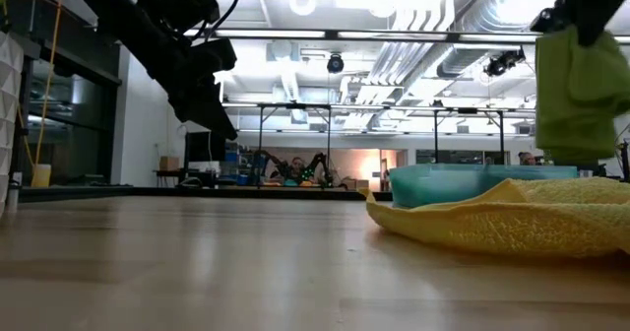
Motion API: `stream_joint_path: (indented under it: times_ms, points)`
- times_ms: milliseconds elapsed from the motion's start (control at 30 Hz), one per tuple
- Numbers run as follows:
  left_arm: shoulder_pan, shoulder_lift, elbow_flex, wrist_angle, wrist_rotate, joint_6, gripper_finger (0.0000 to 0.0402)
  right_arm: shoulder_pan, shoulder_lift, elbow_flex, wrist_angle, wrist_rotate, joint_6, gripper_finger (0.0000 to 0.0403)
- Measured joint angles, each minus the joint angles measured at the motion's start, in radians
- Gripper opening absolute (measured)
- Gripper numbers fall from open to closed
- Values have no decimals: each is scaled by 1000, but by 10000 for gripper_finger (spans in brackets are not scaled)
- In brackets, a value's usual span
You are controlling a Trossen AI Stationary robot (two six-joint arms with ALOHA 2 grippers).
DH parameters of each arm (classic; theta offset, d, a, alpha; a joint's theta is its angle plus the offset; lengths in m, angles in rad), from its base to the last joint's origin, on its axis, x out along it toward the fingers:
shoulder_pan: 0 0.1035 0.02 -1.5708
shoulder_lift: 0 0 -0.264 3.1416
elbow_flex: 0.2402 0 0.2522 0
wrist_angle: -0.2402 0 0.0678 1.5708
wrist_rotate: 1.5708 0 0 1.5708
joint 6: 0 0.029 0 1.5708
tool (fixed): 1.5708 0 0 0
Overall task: Fold microfiber towels
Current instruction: Put the green towel into the green bin
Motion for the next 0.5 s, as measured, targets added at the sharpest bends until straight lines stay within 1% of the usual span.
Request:
stream_joint_path:
  times_ms: [133,200,267,367,433,500]
  points:
    - [0,0,0,0,-1,0,0,-60,29,-49,2,133,-67,0]
    - [0,0,0,0,-1,0,0,-97,66,-70,4,176,-119,0]
    - [0,0,0,0,-1,-1,0,-134,106,-85,4,203,-182,0]
    - [0,0,0,0,-1,-3,0,-181,174,-106,17,210,-276,0]
    - [0,0,0,0,-1,-9,0,-202,208,-110,47,212,-328,0]
    - [0,0,0,0,-1,-17,0,-217,239,-111,98,242,-372,0]
